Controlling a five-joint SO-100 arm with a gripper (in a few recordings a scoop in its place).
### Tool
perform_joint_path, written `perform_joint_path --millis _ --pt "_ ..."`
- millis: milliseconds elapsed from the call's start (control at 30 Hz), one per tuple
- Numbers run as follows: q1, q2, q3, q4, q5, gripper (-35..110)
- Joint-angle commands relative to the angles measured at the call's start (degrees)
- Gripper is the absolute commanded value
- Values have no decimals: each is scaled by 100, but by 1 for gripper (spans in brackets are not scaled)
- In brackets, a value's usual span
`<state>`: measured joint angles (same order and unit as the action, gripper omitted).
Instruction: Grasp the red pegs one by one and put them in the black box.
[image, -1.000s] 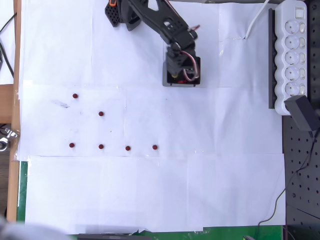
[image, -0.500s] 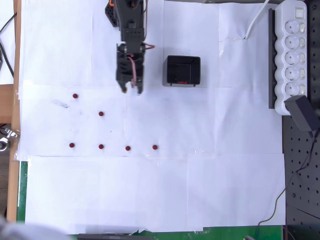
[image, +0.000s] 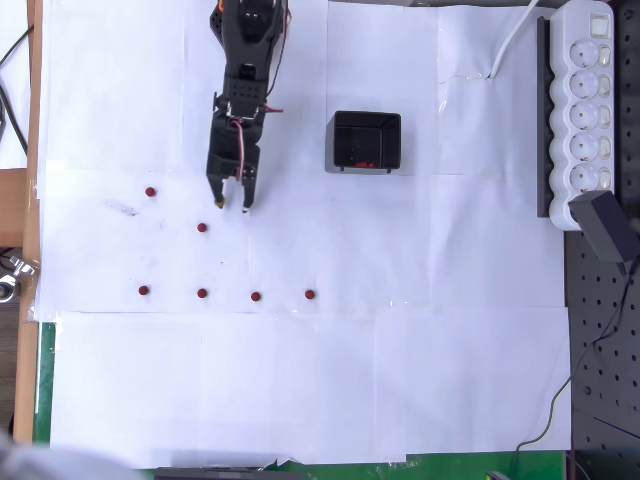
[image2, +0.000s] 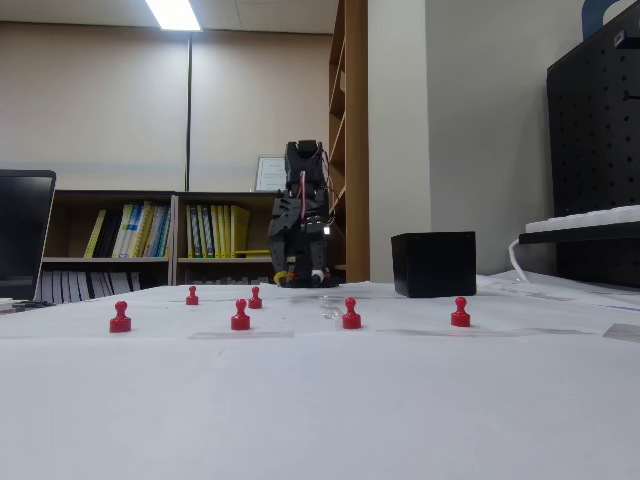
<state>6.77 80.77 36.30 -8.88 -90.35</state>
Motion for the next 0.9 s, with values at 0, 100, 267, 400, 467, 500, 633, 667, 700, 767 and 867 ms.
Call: perform_joint_path --millis 0,100,267,400,467,500,633,667,700,767,867 --pt "220 132 70 -422 -9 14" --pt "308 237 79 -492 -44 14" --pt "448 554 97 -677 -70 15" --pt "536 923 290 -686 -53 15" --pt "563 1160 448 -747 -35 15" --pt "571 1266 536 -782 -18 15" --pt "633 1564 800 -879 9 15" --pt "650 1608 861 -879 9 15" --pt "668 1644 905 -879 9 15" --pt "694 1723 1002 -870 9 15" --pt "721 1854 1134 -870 18 15"
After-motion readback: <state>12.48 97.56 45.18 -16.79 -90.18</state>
